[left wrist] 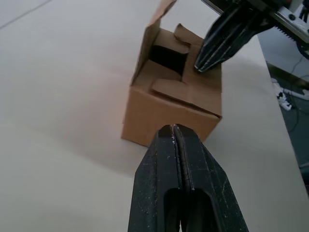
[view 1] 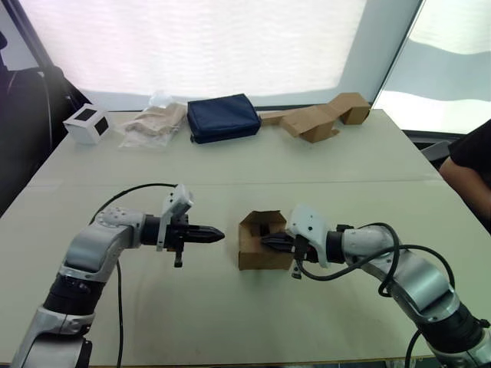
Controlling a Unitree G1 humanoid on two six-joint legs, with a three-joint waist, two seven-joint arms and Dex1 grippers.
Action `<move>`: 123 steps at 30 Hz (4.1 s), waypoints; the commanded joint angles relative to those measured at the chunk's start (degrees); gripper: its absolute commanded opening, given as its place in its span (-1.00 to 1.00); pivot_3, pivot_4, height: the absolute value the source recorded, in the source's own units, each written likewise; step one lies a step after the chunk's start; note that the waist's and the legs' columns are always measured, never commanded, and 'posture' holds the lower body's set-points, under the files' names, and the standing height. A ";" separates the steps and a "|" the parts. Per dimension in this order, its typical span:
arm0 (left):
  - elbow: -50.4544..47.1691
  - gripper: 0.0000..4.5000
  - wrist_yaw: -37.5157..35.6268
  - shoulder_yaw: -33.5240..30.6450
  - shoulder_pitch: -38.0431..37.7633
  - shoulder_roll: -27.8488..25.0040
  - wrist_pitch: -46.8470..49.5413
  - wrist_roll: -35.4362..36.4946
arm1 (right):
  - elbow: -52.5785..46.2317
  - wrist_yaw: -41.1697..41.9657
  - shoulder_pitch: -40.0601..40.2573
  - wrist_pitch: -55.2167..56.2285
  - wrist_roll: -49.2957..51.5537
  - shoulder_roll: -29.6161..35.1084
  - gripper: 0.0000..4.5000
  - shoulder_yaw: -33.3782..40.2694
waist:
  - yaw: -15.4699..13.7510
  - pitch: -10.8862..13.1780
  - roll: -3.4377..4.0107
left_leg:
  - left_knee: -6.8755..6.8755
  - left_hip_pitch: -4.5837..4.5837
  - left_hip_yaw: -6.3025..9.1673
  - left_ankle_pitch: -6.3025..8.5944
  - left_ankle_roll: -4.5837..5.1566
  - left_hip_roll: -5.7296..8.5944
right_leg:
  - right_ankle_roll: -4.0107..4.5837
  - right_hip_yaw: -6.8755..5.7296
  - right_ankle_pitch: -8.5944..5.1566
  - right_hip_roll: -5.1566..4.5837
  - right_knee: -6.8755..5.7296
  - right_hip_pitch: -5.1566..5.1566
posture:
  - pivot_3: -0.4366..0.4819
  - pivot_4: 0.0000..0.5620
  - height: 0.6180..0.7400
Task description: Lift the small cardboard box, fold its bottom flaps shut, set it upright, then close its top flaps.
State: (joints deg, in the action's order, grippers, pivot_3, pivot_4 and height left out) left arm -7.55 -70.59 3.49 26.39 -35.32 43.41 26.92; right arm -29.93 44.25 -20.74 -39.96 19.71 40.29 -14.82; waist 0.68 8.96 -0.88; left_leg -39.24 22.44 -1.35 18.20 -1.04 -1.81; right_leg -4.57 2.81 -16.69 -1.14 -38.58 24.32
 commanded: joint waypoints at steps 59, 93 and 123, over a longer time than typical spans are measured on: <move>4.07 -1.00 8.69 4.43 6.37 5.79 -6.03 1.79 | -0.16 -3.10 -4.07 -4.79 0.90 -2.83 -1.00 3.01 | 0.12 0.00 0.00 | 0.01 -0.01 -0.02 0.01 0.02 -0.02 | 0.00 0.00 0.00 0.10 0.04 0.01 | -0.05 -0.47 1.00; 6.86 -1.00 9.21 5.81 6.56 9.52 -8.21 -0.29 | -5.89 -2.01 1.56 -2.63 -1.91 2.38 -1.00 -1.10 | 0.10 0.00 0.00 | 0.01 0.00 0.01 0.01 0.02 -0.02 | 0.00 0.01 0.00 0.16 0.05 0.01 | -0.05 -0.47 1.00; 6.19 -1.00 8.42 9.41 4.60 8.55 -13.34 -5.56 | -6.21 -0.51 1.91 -4.44 1.28 0.74 -1.00 3.60 | 0.07 0.00 0.00 | 0.00 -0.01 0.01 0.01 0.02 -0.03 | 0.00 0.01 0.00 0.15 0.05 0.01 | -0.05 -0.47 1.00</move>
State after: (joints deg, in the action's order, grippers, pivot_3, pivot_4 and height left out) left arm -0.95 -62.03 13.17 31.08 -26.78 29.80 20.83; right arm -34.55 43.85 -18.45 -44.17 19.68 41.26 -14.06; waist 0.76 8.96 -0.88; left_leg -39.23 22.43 -1.33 18.21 -1.02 -1.84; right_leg -4.56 2.82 -16.69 -0.98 -38.53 24.33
